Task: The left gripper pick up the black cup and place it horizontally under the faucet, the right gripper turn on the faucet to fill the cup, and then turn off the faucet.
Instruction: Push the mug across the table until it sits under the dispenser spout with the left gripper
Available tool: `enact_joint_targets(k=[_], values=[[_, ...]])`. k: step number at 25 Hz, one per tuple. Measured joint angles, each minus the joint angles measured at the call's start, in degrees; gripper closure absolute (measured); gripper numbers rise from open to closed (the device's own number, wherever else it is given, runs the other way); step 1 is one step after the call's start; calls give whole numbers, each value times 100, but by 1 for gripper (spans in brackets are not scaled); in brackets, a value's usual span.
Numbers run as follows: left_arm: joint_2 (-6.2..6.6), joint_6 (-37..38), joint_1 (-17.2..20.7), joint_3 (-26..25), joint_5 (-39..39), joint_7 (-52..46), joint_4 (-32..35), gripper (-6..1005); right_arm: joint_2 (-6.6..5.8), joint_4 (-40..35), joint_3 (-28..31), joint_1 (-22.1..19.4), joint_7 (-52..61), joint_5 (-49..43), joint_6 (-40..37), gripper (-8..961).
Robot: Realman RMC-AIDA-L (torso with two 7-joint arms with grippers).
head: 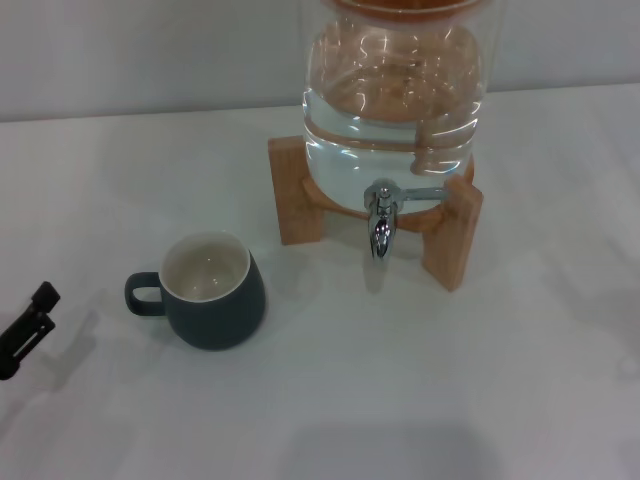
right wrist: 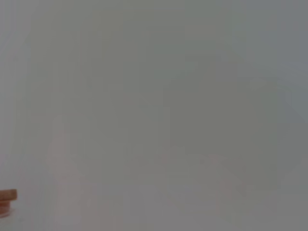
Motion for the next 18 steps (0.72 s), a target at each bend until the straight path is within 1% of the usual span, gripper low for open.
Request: enact_joint_targets(k=[5, 10, 13, 18], values=[[-10, 220, -214, 20, 188, 113, -167, 169, 0, 0, 0, 41, 0, 3, -1, 177], [-24, 262, -382, 23, 317, 601, -458, 175, 3, 4, 0, 53, 0, 3, 0, 177], [-28, 275, -425, 23, 318, 776, -605, 179, 5, -5, 0, 54, 14, 3, 20, 177], [-27, 340, -517, 23, 337, 797, -654, 186, 7, -5, 0, 57, 28, 3, 32, 177]])
